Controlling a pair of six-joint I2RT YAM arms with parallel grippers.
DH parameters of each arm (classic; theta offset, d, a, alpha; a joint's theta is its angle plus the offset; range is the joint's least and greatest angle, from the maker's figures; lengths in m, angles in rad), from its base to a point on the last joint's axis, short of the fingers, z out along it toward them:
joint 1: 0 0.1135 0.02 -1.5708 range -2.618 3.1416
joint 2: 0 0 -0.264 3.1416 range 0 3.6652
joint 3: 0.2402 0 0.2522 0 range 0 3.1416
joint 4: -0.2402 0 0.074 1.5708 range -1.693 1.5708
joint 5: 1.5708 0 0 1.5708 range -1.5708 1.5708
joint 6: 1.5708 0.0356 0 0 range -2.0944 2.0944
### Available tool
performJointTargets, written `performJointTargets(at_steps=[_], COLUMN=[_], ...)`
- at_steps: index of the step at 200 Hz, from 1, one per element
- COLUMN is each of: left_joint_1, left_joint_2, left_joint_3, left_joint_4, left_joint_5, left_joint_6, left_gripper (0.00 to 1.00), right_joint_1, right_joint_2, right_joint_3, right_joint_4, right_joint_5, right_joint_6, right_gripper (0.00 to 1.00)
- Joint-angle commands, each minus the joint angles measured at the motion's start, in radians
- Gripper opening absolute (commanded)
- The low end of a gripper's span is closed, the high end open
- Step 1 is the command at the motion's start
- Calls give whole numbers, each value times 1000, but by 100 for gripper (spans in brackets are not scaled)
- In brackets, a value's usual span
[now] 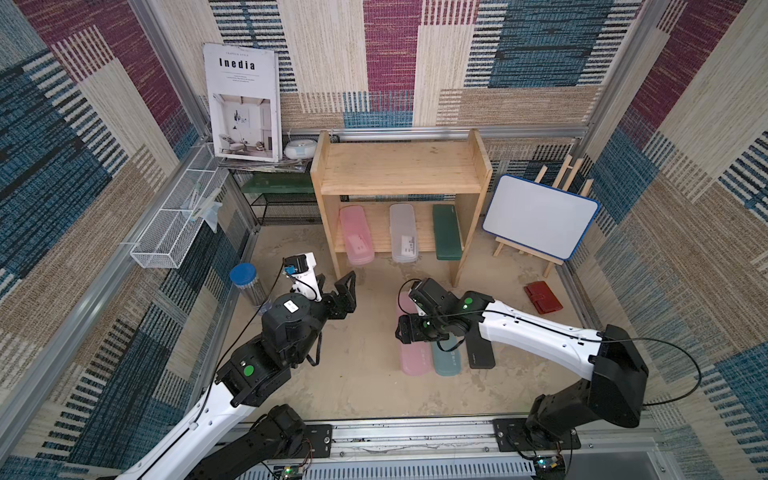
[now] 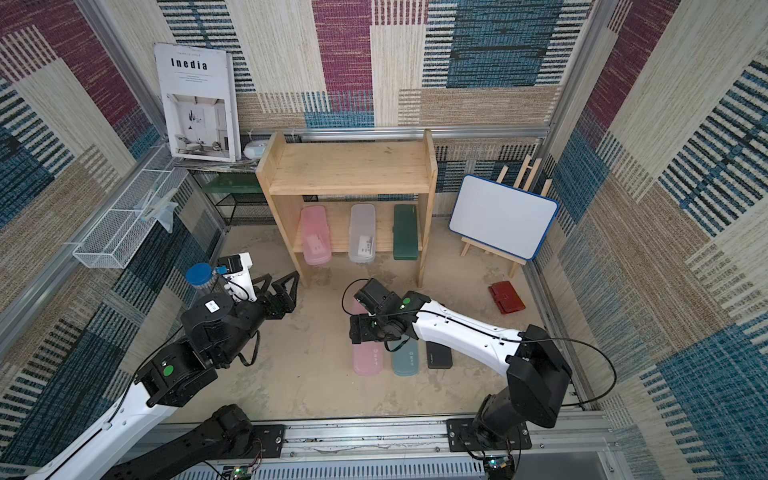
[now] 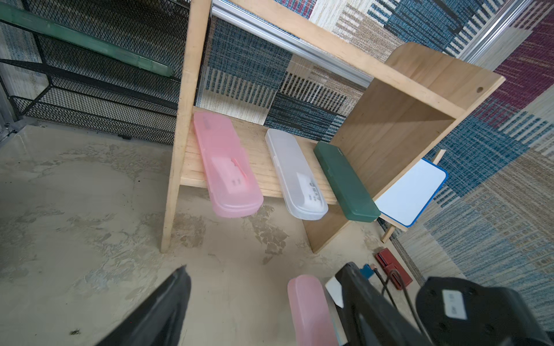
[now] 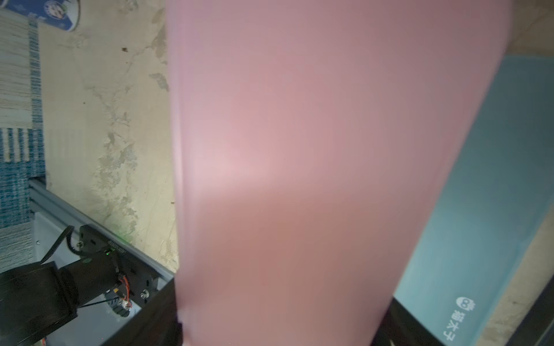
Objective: Remove the pencil cases from the shelf
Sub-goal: Place the pencil case at the center of the board.
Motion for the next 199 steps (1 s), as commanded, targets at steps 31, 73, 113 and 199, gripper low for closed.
performJointTargets(at_steps=[31,73,113,199], left_joint_1=[1,1,1,3], left_joint_2=[-20,-13,-2,-3], left_joint_3=[-14,-25,-29,-27], left_joint_4=[-14,-8,-6,-22], left_joint_5=[-26,-26,-29,-44], left_joint_6=[-3,-8,-10,-10], left_gripper=[84,84,85,86], right_joint_1=[-44,-44,-43,-45], right_joint_2=[91,135,181,285], right_joint_3=[3,-1,2,72], right_joint_4=[-33,-11,8,6], right_joint_5=[-45,-60,-57,-40], right_joint_6=[-66,-70,-73,-81], right_gripper=[84,84,85,90])
